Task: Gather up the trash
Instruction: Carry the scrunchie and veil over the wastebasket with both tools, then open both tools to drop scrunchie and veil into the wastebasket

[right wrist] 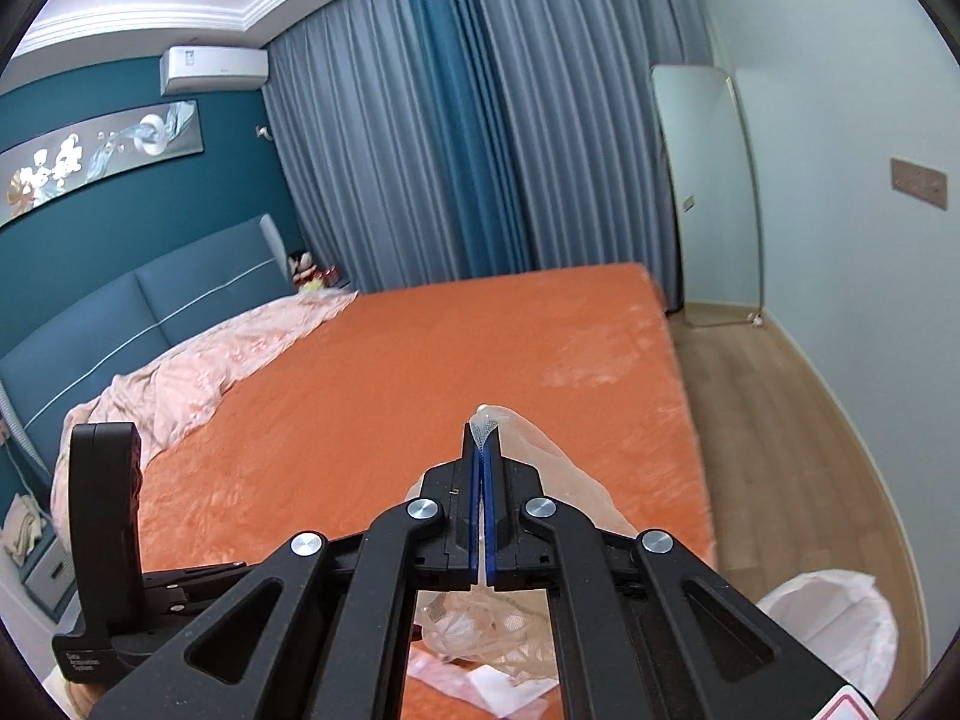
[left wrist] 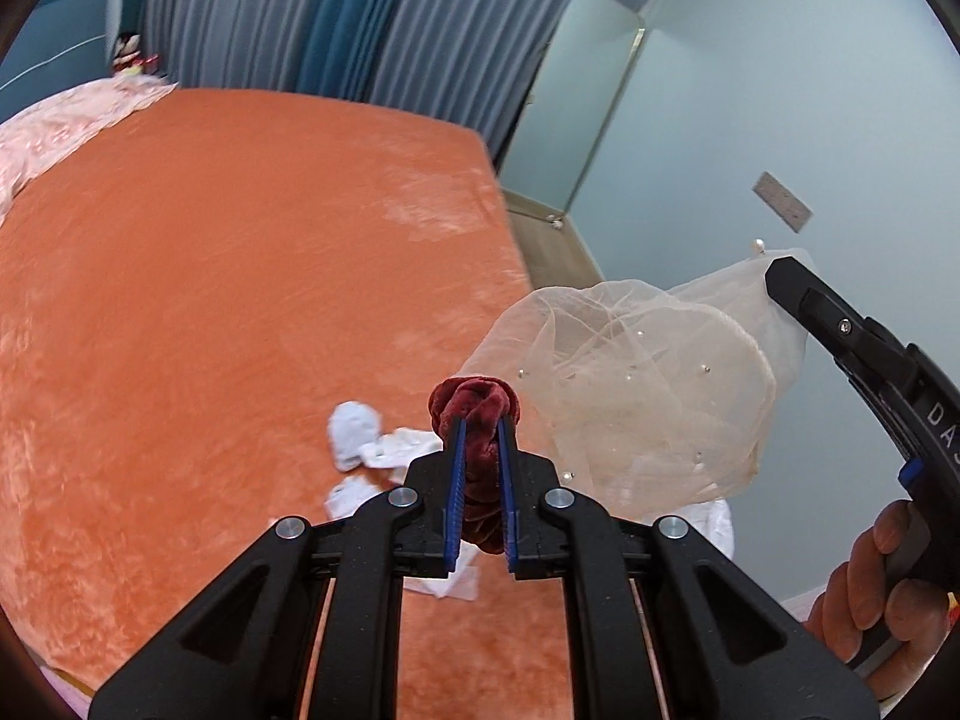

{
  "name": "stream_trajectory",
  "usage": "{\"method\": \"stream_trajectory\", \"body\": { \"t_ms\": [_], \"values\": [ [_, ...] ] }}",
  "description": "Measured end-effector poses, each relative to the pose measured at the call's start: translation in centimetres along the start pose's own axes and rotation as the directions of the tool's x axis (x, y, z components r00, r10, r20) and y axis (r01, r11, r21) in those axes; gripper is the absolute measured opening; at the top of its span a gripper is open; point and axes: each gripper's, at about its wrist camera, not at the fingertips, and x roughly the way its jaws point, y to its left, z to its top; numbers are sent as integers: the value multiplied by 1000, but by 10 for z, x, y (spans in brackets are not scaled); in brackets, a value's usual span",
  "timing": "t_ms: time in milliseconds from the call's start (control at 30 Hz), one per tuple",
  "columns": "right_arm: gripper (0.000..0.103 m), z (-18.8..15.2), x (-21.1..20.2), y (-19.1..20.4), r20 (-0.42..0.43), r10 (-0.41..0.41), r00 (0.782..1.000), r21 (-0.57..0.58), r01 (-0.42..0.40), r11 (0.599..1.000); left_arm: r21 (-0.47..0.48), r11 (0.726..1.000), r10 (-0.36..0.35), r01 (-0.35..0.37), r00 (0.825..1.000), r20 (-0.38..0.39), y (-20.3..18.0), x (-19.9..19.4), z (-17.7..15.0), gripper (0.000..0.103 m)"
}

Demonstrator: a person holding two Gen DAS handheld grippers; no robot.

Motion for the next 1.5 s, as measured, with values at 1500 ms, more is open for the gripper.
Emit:
{"method": "stream_trajectory", "body": {
  "t_ms": [1500],
  "values": [
    [15,-66,-111,-219,-44,-397,917,232,396,888,282,928,-203,245,964,-170,-268,107,-44,51]
  ]
}}
